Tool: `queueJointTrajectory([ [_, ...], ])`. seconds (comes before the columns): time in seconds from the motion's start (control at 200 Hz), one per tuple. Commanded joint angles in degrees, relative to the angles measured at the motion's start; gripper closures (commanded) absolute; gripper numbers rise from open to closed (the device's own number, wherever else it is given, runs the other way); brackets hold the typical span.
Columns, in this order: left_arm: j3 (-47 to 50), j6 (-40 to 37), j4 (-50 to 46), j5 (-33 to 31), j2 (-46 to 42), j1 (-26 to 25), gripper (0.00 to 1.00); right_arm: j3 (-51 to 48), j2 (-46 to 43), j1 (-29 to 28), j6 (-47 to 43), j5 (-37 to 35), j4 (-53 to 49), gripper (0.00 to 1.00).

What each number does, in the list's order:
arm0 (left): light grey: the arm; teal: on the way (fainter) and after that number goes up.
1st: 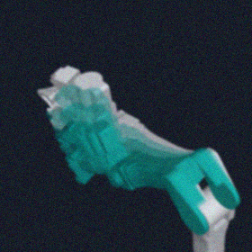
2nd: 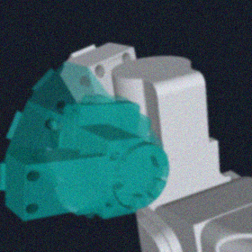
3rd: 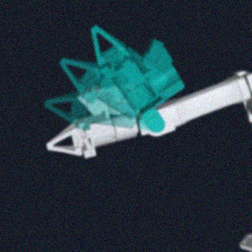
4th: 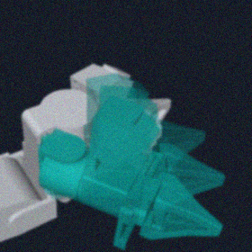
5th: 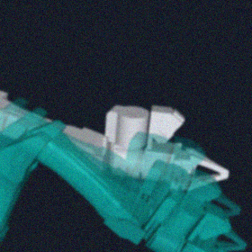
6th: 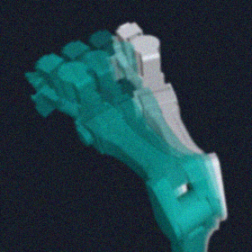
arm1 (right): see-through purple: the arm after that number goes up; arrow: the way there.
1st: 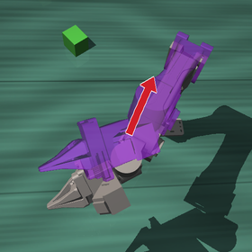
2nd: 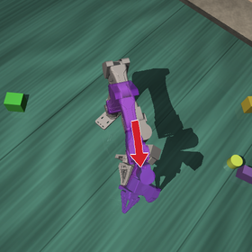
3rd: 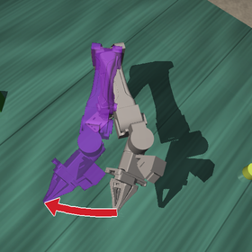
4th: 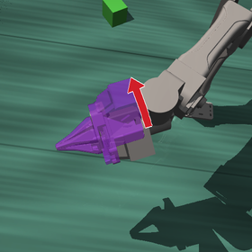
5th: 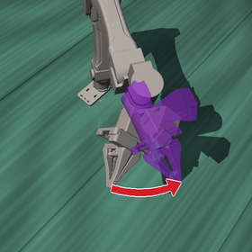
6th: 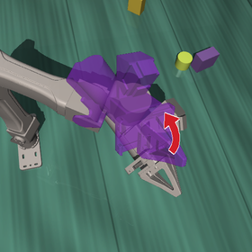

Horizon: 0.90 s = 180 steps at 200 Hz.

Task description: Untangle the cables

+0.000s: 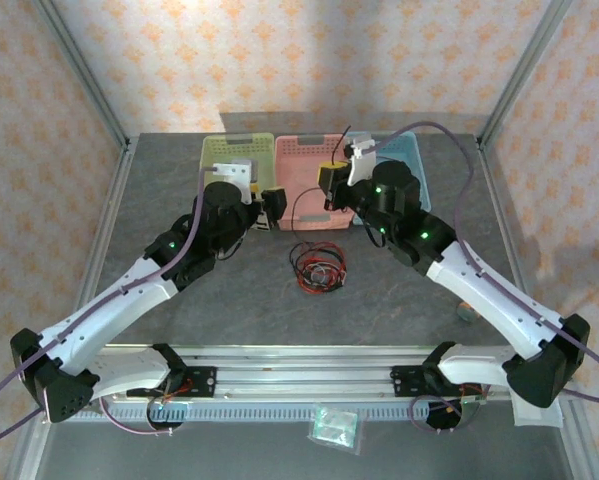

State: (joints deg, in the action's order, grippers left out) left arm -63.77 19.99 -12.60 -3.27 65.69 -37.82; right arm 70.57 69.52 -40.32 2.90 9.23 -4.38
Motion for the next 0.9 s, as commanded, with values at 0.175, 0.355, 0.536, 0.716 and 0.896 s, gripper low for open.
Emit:
queueJointTrajectory([
  [0.175, 0.40, -2.59, 4.51, 20.31, 4.66, 4.92, 0.18, 6.08, -1.59, 0.68, -4.90, 6.48, -3.55, 1.00],
  [0.355, 0.29, -1.99, 5.22, 22.50, 7.81, 5.94, 0.18, 5.25, -4.50, 0.68, -5.69, 9.14, -1.91, 1.00],
  [0.536, -0.19, -1.14, 5.04, 23.70, 10.73, 6.44, 0.27, 3.85, -6.71, 0.68, -6.04, 11.75, 0.47, 1.00],
  [0.716, 0.64, -0.53, 6.39, 26.35, 12.17, 6.67, 0.43, 2.87, -7.82, 0.68, -6.33, 12.95, 1.82, 1.00],
  [0.896, 0.13, -0.45, 6.72, 27.00, 11.89, 6.82, 0.75, 2.44, -7.40, 0.68, -6.85, 10.34, 1.01, 1.00],
])
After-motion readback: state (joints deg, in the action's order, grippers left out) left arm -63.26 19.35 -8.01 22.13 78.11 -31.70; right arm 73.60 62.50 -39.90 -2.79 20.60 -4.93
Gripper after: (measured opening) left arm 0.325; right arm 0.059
